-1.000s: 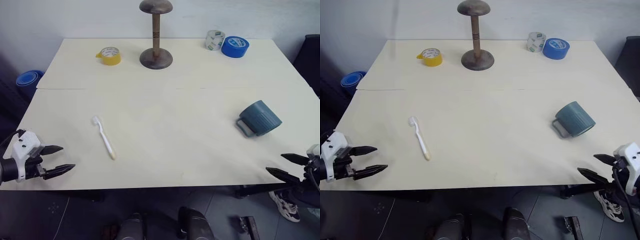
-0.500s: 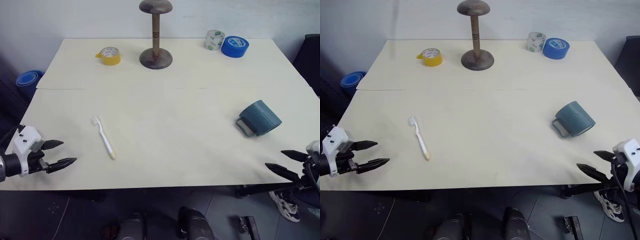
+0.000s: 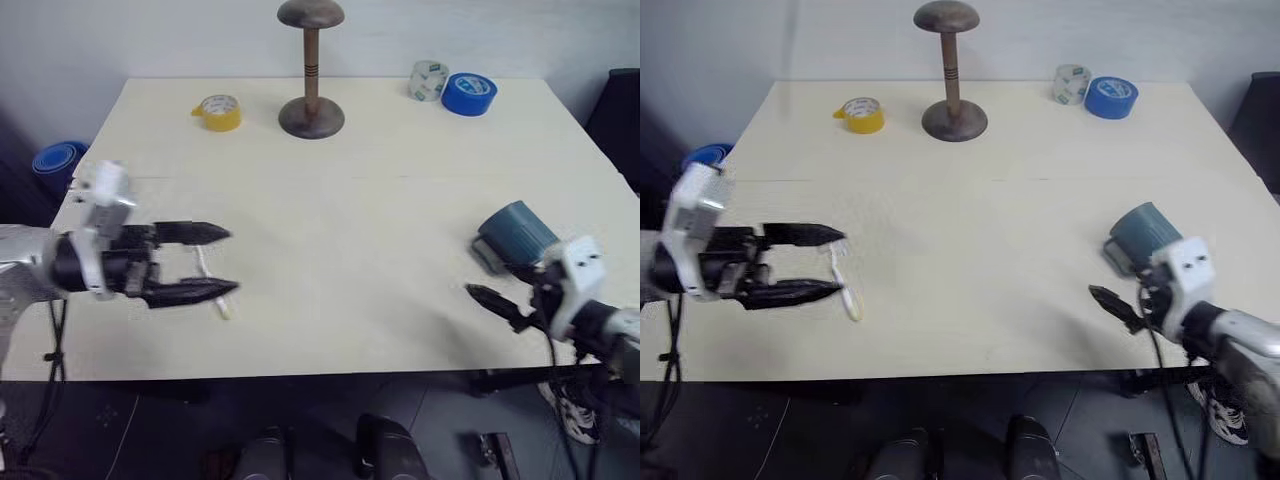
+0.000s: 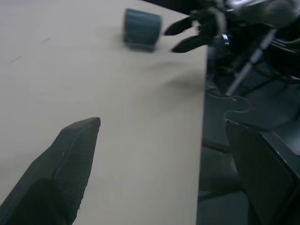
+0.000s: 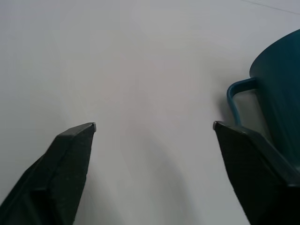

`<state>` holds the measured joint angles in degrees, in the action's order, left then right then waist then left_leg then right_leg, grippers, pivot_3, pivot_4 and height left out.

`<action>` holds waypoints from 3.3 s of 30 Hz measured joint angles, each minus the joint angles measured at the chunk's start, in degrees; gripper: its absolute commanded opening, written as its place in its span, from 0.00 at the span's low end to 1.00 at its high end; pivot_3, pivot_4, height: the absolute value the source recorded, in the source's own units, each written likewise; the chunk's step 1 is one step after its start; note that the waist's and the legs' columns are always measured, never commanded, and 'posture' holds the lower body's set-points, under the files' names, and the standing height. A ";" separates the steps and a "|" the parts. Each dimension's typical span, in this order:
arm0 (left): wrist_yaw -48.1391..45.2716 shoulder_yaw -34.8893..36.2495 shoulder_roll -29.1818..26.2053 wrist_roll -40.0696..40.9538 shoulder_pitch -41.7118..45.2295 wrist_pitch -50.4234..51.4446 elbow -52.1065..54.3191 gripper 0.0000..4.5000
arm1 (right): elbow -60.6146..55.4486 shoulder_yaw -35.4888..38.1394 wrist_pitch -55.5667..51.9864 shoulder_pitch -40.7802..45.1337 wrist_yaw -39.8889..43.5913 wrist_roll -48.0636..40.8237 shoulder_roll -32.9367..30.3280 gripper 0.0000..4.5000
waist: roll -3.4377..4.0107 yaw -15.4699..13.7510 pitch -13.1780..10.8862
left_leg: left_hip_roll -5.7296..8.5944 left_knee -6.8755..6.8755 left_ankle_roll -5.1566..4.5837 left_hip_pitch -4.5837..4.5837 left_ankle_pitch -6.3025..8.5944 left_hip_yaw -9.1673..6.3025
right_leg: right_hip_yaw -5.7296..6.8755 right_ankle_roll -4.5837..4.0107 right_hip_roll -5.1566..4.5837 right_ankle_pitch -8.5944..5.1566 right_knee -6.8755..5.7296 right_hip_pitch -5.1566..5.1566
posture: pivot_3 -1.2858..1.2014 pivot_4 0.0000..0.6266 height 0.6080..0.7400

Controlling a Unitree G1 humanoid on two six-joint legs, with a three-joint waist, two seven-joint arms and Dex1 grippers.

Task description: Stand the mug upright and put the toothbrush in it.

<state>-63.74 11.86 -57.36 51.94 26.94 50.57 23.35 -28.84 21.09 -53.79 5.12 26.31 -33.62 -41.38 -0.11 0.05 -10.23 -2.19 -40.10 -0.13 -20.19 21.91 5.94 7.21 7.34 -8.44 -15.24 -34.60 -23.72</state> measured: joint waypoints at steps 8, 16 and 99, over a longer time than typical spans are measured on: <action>-3.96 -17.54 10.30 -7.67 14.44 -5.53 -3.81 1.00 | 9.06 -7.08 -2.16 10.22 -8.21 7.41 1.43 0.60 | -0.01 -0.11 0.00 | 0.05 0.05 -0.05 -0.12 -0.02 0.00 | 0.02 0.02 0.05 0.00 0.18 -0.04 | 0.52 0.24 1.00; -5.78 -22.06 15.62 -14.92 17.93 -10.93 -10.33 1.00 | 17.16 -12.31 2.59 12.33 -6.89 14.00 0.88 0.60 | -0.01 0.10 -0.01 | 0.04 0.03 -0.11 -0.16 -0.06 0.09 | -0.03 0.03 0.05 -0.01 0.33 -0.04 | 0.52 0.24 1.00; -0.12 1.18 -4.51 -7.41 4.50 -0.78 -10.22 1.00 | 14.53 -40.82 19.23 27.66 15.08 19.90 21.42 0.90 | 0.14 1.71 -0.13 | -0.55 0.10 0.35 -0.29 -0.06 0.30 | -0.50 -0.17 0.65 -0.11 -0.41 -0.83 | 0.52 0.24 1.00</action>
<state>-63.87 13.04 -61.86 44.53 31.44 49.80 13.13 -14.31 -19.73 -34.56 32.78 41.40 -13.72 -19.96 0.03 1.76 -10.36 -2.74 -40.00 0.21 -20.47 21.85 6.24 6.71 7.17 -7.80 -15.35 -35.00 -24.55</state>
